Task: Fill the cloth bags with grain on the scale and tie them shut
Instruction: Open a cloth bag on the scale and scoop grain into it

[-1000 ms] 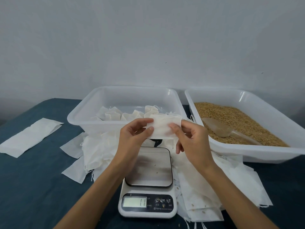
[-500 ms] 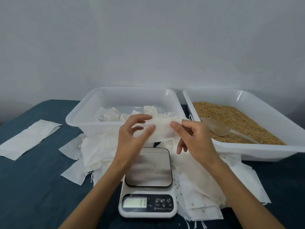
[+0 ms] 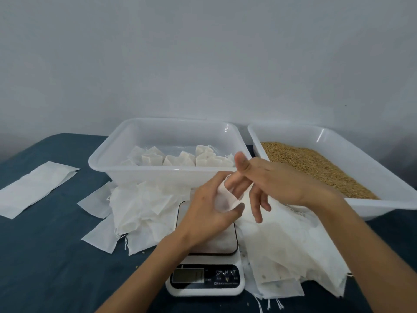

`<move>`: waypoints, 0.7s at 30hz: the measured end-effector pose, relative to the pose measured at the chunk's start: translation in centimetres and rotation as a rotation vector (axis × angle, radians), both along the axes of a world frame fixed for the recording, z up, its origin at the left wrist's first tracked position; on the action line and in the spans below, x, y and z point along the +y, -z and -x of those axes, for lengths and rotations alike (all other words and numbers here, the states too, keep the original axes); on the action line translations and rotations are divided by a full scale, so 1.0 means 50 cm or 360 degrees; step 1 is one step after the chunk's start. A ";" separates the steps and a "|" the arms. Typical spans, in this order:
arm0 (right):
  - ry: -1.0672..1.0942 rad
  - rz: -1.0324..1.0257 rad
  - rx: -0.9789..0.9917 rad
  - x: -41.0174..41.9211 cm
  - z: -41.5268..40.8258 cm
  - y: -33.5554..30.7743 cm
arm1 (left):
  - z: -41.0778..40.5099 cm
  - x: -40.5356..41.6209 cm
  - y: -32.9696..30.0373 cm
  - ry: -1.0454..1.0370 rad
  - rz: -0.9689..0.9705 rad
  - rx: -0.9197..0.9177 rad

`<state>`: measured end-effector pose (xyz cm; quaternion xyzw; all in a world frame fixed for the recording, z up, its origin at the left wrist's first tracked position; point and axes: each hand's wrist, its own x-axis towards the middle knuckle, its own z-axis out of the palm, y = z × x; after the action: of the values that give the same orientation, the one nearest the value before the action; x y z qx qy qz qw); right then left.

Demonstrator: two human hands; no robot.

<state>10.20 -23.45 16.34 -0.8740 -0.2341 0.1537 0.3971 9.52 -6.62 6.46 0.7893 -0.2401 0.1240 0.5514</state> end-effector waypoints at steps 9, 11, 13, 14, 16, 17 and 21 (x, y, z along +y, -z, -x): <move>0.0795 -0.0003 -0.0703 -0.188 -0.111 0.014 | -0.007 0.004 0.002 0.0086 0.0464 0.0336; 0.0975 0.0594 -0.0592 -0.279 -0.150 0.047 | -0.012 0.007 0.005 0.0116 0.0524 0.0352; 0.1001 0.1043 -0.0277 -0.344 -0.173 0.086 | -0.015 0.010 0.008 0.0130 0.0540 0.0363; 0.0994 0.1129 -0.0190 -0.359 -0.177 0.104 | -0.016 0.011 0.009 0.0130 0.0538 0.0368; 0.0960 0.1157 -0.0187 -0.370 -0.180 0.132 | -0.018 0.011 0.010 0.0122 0.0544 0.0379; 0.0936 0.1158 -0.0232 -0.371 -0.182 0.141 | -0.019 0.011 0.010 0.0115 0.0549 0.0383; 0.0975 0.1125 -0.0421 -0.378 -0.197 0.149 | -0.022 0.008 0.016 0.0125 0.0551 0.0386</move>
<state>20.06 -42.34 8.90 -0.9961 0.0521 -0.0126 0.0695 10.61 -6.21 5.68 0.6818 -0.1779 0.0461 0.7081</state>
